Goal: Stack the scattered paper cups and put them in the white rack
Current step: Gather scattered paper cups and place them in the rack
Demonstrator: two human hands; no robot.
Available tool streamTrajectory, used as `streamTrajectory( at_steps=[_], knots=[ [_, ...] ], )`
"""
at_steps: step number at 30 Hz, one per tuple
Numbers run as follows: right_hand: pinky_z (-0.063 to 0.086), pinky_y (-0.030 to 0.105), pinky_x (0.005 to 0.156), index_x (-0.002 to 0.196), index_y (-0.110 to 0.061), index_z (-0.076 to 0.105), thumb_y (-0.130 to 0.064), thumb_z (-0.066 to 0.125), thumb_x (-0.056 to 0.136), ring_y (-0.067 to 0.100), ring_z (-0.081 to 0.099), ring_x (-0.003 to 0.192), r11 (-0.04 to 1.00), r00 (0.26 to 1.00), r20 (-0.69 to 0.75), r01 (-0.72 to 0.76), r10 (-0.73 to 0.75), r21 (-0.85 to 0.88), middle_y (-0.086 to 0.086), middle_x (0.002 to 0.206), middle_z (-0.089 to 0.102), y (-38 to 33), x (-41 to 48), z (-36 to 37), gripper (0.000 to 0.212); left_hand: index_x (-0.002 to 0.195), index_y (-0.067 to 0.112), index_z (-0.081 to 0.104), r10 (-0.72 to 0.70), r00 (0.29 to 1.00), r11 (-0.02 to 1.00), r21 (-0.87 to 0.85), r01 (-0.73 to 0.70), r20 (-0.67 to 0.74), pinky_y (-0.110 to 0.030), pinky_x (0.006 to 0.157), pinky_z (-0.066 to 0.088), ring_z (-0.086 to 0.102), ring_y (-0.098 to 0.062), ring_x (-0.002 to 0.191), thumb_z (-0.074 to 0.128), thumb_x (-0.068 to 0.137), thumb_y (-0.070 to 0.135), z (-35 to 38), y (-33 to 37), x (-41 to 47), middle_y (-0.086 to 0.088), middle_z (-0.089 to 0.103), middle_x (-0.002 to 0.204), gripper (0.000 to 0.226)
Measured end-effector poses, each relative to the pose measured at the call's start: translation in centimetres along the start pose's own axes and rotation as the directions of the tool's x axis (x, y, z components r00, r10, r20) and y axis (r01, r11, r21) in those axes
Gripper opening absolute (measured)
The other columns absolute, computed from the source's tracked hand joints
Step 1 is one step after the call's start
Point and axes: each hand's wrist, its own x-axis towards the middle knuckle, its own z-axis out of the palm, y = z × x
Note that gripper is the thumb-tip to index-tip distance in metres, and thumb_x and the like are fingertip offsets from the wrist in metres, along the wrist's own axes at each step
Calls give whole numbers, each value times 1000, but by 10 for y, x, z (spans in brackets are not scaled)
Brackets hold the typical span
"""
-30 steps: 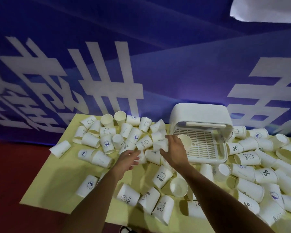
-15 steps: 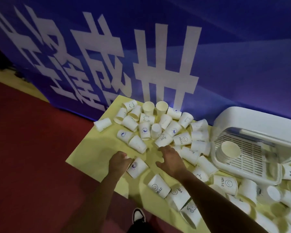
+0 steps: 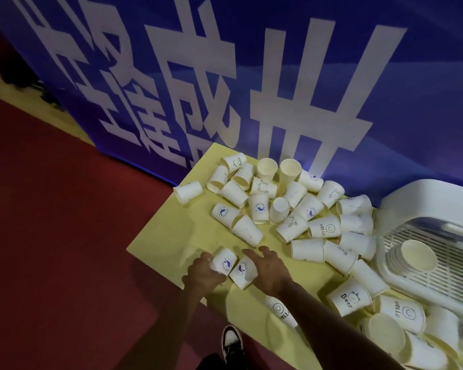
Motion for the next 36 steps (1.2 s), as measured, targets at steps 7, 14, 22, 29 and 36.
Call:
streamTrajectory(
  at_steps=[7,14,22,29,36],
  knots=[
    [42,40,105,151,-30,32,-33,70,85,30,43,129,995,999,32,5,-1,-97,9,152,33,1,14,6,77,135,22,46,40,999,999,4,-41,13,-41,98,48,57,-24,113,79,70,34,3,-3,11,-5,54,126,74],
    [43,37,96,141,-10,37,-42,71,81,27,48,120,997,1000,-14,-24,23,-74,7,134,53,9,11,1,76,135,13,43,26,999,986,-164,-29,-20,-35,88,52,61,-27,106,81,69,28,0,-6,15,-12,57,123,78],
    [49,37,87,124,-14,46,-57,69,79,28,57,110,964,972,-201,-70,124,258,7,117,58,30,-8,-22,67,134,9,35,70,997,949,-308,-73,-22,-26,67,48,63,-26,100,80,74,18,-2,20,4,-19,54,127,75],
    [49,37,89,133,-17,42,-56,76,77,26,56,112,848,872,-373,-84,317,523,5,128,51,85,-49,-54,76,120,15,35,236,971,931,-292,-217,30,-22,63,44,59,-23,103,81,75,16,19,82,-10,-14,53,126,65],
    [53,41,91,125,-26,48,-53,82,71,17,62,104,610,695,-424,-26,580,792,-4,114,62,152,-109,-80,70,129,14,37,344,929,927,-205,-314,133,-39,85,55,62,-30,106,79,74,25,56,155,-34,-16,59,122,70]
  ],
)
